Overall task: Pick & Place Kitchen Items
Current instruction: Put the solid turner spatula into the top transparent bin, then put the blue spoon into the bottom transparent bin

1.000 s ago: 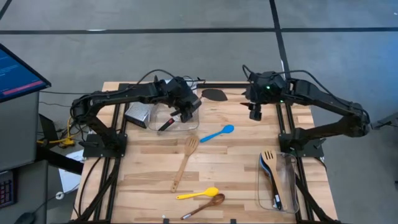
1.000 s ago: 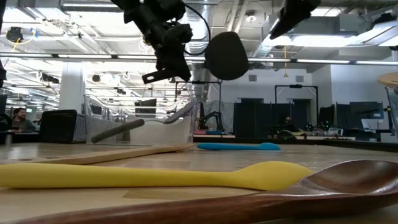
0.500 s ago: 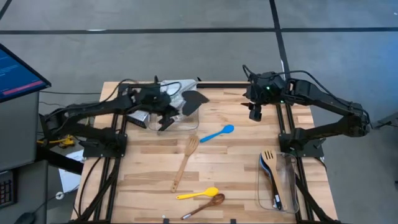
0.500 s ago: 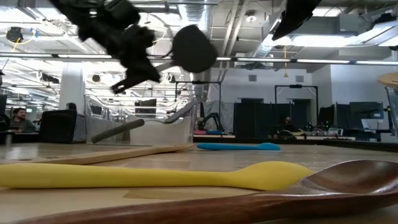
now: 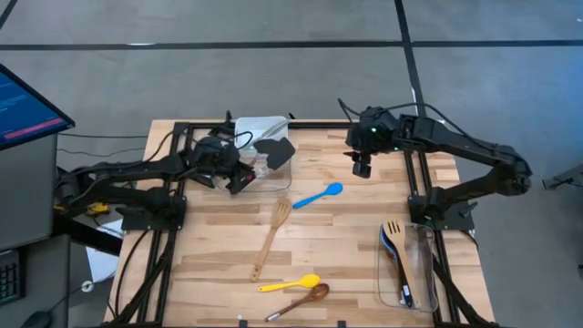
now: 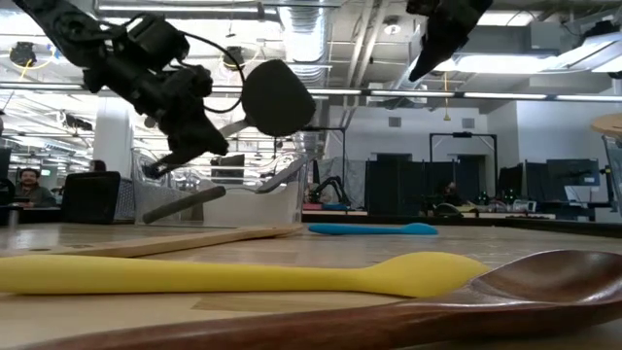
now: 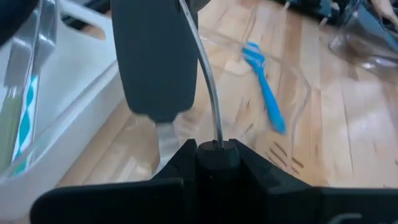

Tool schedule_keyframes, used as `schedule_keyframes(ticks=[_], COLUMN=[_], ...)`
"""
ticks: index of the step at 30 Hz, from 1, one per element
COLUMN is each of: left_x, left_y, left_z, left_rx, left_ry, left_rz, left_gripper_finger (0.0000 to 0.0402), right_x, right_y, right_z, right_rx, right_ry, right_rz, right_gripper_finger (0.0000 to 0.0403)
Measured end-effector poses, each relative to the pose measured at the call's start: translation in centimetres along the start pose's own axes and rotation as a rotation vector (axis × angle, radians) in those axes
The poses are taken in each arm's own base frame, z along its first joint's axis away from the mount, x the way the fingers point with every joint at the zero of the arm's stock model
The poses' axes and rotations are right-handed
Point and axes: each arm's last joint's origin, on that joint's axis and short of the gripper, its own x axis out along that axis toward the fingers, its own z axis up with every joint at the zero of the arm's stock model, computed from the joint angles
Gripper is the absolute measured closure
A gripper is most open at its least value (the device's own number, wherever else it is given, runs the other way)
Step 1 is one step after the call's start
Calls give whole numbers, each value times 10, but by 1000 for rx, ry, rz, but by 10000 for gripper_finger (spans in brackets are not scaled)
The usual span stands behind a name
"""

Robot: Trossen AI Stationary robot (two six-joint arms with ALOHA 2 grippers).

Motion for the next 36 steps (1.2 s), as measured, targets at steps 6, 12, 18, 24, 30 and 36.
schedule_keyframes(ticks=[6, 12, 18, 24, 30, 36], left_x=[17, 30, 33, 32, 31, 18], left_y=[8, 12, 16, 18, 19, 18], left_z=[-11, -17, -17, -15, -15, -4], left_rx=[-45, -60, -75, -71, -38, 43], left_ry=[56, 76, 56, 42, 35, -41], left_rz=[18, 22, 124, 197, 249, 340], left_gripper_finger=[359, 354, 333, 275, 207, 172], right_x=[9, 7, 6, 6, 6, 6], right_y=[1, 1, 1, 1, 1, 1], right_z=[1, 1, 0, 0, 0, 0], right_rx=[-11, -15, -15, -15, -15, -15], right_ry=[24, 26, 28, 27, 29, 29], right_rz=[10, 11, 11, 11, 12, 12], right_gripper_finger=[244, 244, 244, 244, 244, 244])
